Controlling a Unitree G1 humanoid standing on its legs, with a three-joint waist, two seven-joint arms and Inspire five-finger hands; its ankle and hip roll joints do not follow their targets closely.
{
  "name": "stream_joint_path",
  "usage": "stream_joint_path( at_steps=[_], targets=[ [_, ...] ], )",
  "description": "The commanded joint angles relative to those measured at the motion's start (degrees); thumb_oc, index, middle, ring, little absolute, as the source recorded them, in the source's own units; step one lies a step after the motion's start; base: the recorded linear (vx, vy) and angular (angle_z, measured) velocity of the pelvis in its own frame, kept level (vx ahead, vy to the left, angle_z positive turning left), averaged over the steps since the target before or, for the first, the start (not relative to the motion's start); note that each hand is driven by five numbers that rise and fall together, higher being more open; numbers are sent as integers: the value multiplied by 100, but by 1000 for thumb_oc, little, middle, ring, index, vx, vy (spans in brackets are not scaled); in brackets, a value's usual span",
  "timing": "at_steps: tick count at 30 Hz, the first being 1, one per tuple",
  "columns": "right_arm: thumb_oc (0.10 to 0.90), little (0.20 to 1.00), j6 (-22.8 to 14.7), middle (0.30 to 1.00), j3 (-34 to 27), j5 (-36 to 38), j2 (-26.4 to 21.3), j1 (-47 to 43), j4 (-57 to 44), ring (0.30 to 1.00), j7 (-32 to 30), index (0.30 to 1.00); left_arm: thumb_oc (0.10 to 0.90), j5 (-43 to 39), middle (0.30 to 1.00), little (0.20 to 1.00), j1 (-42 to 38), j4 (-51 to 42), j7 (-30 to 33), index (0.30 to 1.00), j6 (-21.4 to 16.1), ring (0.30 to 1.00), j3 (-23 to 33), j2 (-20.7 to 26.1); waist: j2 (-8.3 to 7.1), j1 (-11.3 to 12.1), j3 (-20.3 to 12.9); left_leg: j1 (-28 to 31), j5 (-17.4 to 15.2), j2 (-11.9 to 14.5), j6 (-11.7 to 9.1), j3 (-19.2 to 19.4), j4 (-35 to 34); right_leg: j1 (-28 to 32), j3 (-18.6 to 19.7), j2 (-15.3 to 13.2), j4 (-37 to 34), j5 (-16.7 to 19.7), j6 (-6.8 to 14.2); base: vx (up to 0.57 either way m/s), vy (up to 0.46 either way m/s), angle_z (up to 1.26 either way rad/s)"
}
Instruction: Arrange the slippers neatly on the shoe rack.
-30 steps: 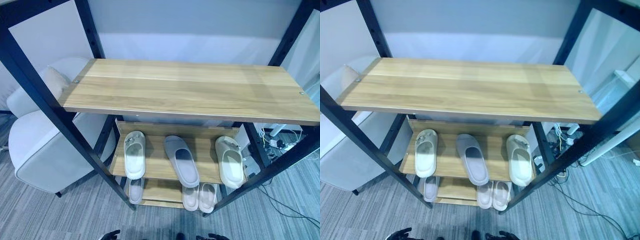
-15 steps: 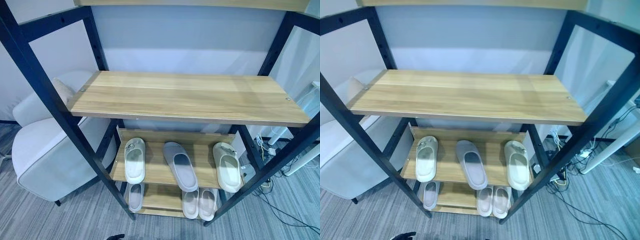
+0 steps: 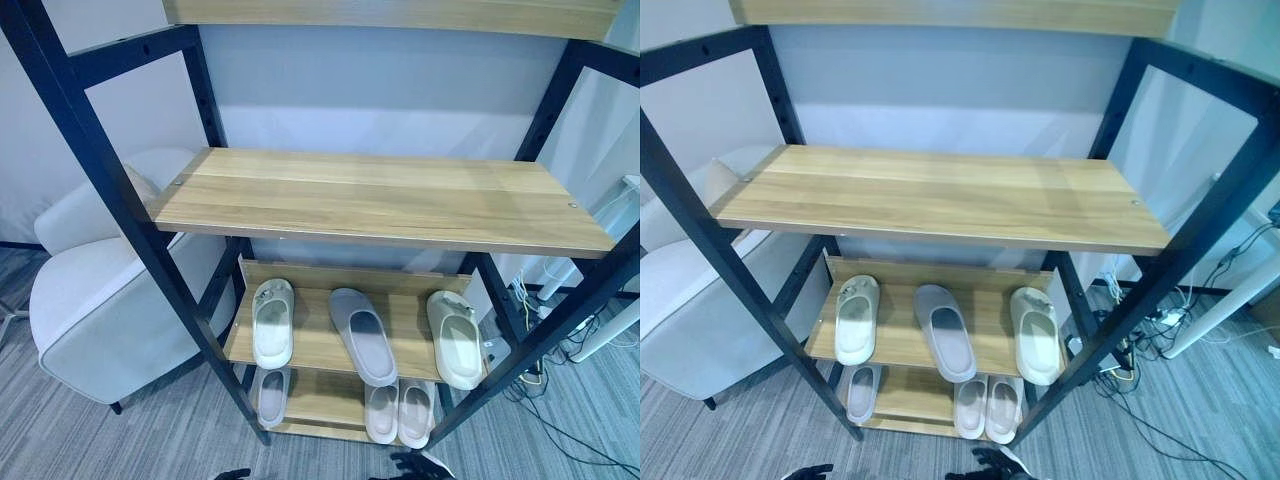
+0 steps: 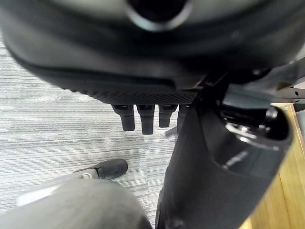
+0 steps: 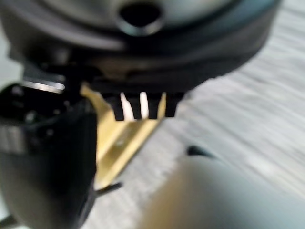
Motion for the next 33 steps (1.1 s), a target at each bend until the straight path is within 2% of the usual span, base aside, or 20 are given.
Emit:
stream_joint_path(
  at_steps=[1, 5, 7, 8, 10, 17, 27, 30, 33],
  targets=[
    [800, 900, -448, 900, 277, -360, -114, -371, -940, 900, 163, 900, 800, 425, 900, 900, -199, 266, 108, 900, -126, 900, -190, -142, -106, 118, 206, -72, -305, -220, -34, -90, 39, 280, -204, -102, 70, -491, 430, 0, 0, 0],
    [800, 900, -548, 900, 468, -169, -238, -431, -1734, 900, 398, 900, 800, 515, 900, 900, -178, 291, 148, 900, -147, 900, -234, -150, -124, 142, 214, -86, -295, -226, -35, -89, 39, 273, -206, -111, 70, -482, 439, -11, 4, 0],
    [800, 900, -624, 900, 721, -222, -487, -565, -2495, 900, 639, 900, 800, 635, 900, 900, -151, 314, 152, 900, -164, 900, -266, -142, -136, 170, 210, -126, -246, -227, -38, -94, 39, 228, -217, -120, 70, -436, 443, -42, 14, 0],
    [800, 900, -618, 900, 720, -220, -493, -563, -2504, 900, 642, 900, 800, 636, 900, 900, -152, 315, 153, 900, -164, 900, -265, -144, -133, 168, 206, -131, -244, -227, -38, -95, 39, 223, -218, -120, 70, -434, 443, 0, 0, 0],
    [800, 900, -708, 900, 739, -113, -730, -577, -3237, 900, 804, 900, 800, 695, 900, 900, -103, 376, 158, 900, -174, 900, -233, -134, -154, 177, 198, -136, -235, -220, -45, -93, 39, 221, -225, -124, 70, -428, 446, -1, 6, 2],
    [800, 900, -709, 900, 722, 289, -994, -581, -4187, 900, 1095, 900, 800, 721, 900, 900, -126, 412, 172, 900, -190, 900, -222, -133, -183, 197, 194, -192, -202, -209, -49, -109, 39, 168, -239, -120, 70, -410, 452, 0, 0, 0],
    [800, 900, -675, 900, 538, 1197, -1299, -490, -5520, 900, 1370, 900, 800, 778, 900, 900, -138, 411, 172, 900, -202, 900, -260, -180, -232, 194, 186, -186, -192, -189, -72, -133, 39, 182, -255, -111, 70, -411, 446, 0, 0, 0],
    [800, 900, -737, 900, 435, 1315, -1395, -462, -5888, 900, 1392, 900, 800, 810, 900, 900, -129, 418, 171, 900, -204, 900, -249, -189, -233, 183, 178, -183, -189, -180, -77, -138, 39, 187, -271, -106, 70, -419, 445, 0, 0, 0],
    [800, 900, -914, 900, 94, 1072, -1624, -391, -6484, 900, 1216, 900, 800, 860, 900, 900, -107, 417, 178, 900, -221, 900, -195, -210, -228, 156, 163, -176, -194, -173, -79, -152, 39, 191, -277, -96, 70, -427, 447, 5, -3, 3]
  ],
)
